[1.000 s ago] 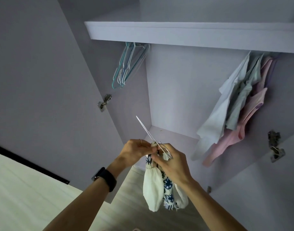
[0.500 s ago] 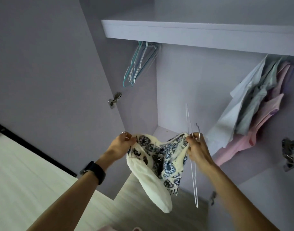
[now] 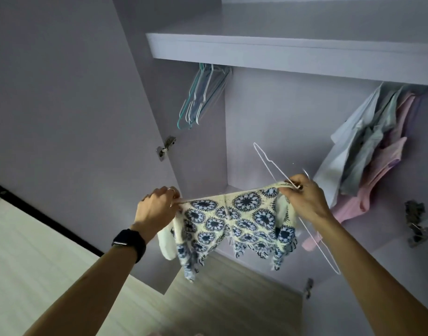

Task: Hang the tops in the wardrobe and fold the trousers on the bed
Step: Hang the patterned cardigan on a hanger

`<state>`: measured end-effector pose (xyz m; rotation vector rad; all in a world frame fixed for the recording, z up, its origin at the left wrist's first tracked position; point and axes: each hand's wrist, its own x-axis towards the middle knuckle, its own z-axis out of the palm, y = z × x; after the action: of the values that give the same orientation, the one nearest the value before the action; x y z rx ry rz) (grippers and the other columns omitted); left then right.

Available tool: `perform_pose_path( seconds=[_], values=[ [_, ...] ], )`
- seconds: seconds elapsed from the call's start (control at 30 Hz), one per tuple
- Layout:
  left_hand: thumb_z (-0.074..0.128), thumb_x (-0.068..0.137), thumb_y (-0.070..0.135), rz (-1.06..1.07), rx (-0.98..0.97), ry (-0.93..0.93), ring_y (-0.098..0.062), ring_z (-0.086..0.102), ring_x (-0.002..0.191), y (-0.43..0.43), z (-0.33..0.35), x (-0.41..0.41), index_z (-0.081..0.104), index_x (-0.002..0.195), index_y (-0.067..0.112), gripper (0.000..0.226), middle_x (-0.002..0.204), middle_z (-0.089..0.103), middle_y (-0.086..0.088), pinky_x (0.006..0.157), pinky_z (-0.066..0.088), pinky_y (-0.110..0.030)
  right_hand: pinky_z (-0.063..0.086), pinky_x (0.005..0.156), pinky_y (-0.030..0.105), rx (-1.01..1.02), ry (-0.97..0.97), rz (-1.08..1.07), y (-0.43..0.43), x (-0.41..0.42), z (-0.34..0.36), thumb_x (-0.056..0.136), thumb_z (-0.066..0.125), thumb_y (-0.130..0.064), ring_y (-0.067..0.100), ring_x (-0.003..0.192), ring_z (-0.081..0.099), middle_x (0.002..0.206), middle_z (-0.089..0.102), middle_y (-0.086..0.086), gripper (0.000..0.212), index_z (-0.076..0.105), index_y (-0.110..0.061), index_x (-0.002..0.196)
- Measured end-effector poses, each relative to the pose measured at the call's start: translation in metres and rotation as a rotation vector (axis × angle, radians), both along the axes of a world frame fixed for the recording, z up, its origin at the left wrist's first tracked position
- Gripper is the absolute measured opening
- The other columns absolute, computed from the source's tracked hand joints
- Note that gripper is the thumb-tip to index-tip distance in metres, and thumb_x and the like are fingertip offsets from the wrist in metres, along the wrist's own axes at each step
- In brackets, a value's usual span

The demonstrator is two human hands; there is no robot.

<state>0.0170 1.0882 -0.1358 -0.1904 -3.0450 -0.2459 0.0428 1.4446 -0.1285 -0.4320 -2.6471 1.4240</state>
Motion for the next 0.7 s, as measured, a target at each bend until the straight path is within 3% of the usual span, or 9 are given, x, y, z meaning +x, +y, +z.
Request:
perform_pose_path(
  seconds=[0.1,0.27,0.37,0.53,0.6,0.7],
  values=[
    [0.063,0.091,0.024,0.053,0.028,0.032,-0.028,0.065,0.098,-0.006,0.006,-0.006,0.066,0.111,0.024,0.020,0.108,0.068,0.000,0.075,0.052,-0.038,0.038,0.063,0.026,0.027,-0.072,-0.070,0.009,0.003,-0.006,0.092,0.070,-0.032,0.014,0.080,0.058,0.084,0.062,-0.010,0.014,0.061,-0.021,0.096],
    [0.071,0.092,0.033,-0.012,0.300,-0.289,-0.015,0.068,0.095,-0.001,0.029,-0.026,0.075,0.105,0.025,0.015,0.097,0.075,0.004,0.076,0.047,-0.024,0.040,0.072,0.033,0.086,-0.201,-0.083,0.016,0.008,-0.027,0.096,0.062,-0.034,0.024,0.088,0.058,0.091,0.063,-0.001,0.015,0.059,-0.020,0.102],
    [0.069,0.093,0.040,-0.083,0.253,-0.398,-0.012,0.064,0.095,0.013,0.044,-0.034,0.073,0.106,0.030,0.017,0.100,0.071,0.006,0.073,0.044,-0.023,0.041,0.073,0.033,0.111,-0.230,-0.105,0.016,0.007,-0.039,0.093,0.063,-0.036,0.025,0.090,0.060,0.095,0.065,0.001,0.022,0.061,-0.017,0.103],
    [0.065,0.091,0.050,-0.094,0.030,-0.286,-0.008,0.061,0.089,0.037,0.061,-0.049,0.072,0.095,0.042,0.011,0.088,0.063,0.021,0.079,0.049,-0.027,0.039,0.074,0.030,0.038,-0.104,-0.109,0.001,0.029,-0.037,0.100,0.052,-0.036,0.023,0.090,0.062,0.090,0.066,-0.003,0.021,0.064,-0.023,0.089],
    [0.062,0.090,0.048,-0.056,-0.067,-0.223,-0.013,0.062,0.090,0.050,0.061,-0.052,0.073,0.097,0.040,0.015,0.092,0.067,0.017,0.076,0.045,-0.028,0.041,0.070,0.026,-0.093,-0.021,-0.053,-0.006,0.047,-0.034,0.102,0.053,-0.028,0.015,0.076,0.062,0.084,0.072,-0.001,0.027,0.070,-0.029,0.081],
    [0.057,0.090,0.043,-0.024,-0.110,-0.198,-0.016,0.063,0.086,0.062,0.054,-0.055,0.075,0.100,0.038,0.021,0.098,0.071,0.010,0.072,0.046,-0.028,0.029,0.049,0.020,-0.201,0.002,0.057,-0.015,0.075,-0.025,0.101,0.057,-0.025,0.011,0.048,0.039,0.063,0.059,0.018,0.031,0.074,-0.030,0.075]
  ],
)
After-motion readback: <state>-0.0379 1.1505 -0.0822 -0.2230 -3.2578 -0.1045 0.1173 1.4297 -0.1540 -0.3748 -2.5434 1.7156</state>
